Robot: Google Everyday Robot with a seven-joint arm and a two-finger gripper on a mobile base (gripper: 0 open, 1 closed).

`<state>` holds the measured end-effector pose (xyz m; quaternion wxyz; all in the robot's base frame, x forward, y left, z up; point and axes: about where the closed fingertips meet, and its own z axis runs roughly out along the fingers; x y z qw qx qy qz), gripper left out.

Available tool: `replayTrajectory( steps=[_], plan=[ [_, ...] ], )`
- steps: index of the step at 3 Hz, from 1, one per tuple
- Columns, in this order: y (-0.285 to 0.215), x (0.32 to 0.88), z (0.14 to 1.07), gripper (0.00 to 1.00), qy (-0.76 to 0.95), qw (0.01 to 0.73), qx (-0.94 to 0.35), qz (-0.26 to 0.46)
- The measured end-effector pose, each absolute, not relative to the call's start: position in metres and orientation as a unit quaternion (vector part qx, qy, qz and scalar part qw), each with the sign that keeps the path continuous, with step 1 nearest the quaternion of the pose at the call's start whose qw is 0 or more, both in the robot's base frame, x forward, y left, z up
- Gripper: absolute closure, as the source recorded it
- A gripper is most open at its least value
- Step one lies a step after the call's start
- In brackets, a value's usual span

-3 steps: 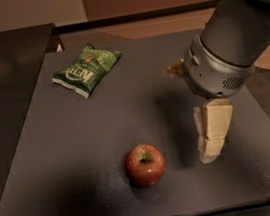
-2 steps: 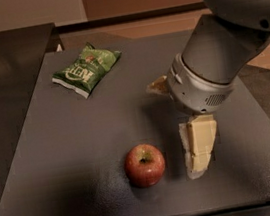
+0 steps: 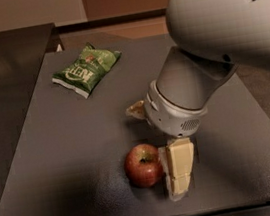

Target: Pick apple

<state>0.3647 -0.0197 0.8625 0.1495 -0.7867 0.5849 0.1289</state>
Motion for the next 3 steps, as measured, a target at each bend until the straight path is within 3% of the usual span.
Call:
replayTrajectory(
  steps=[1,3],
  plan=[
    [-0.01,0.36,0.853,0.0,0.579,0.148,-0.79,0.136],
    [0.001,0.352,0.85,0.41,0.57,0.148,-0.795,0.144]
  ],
)
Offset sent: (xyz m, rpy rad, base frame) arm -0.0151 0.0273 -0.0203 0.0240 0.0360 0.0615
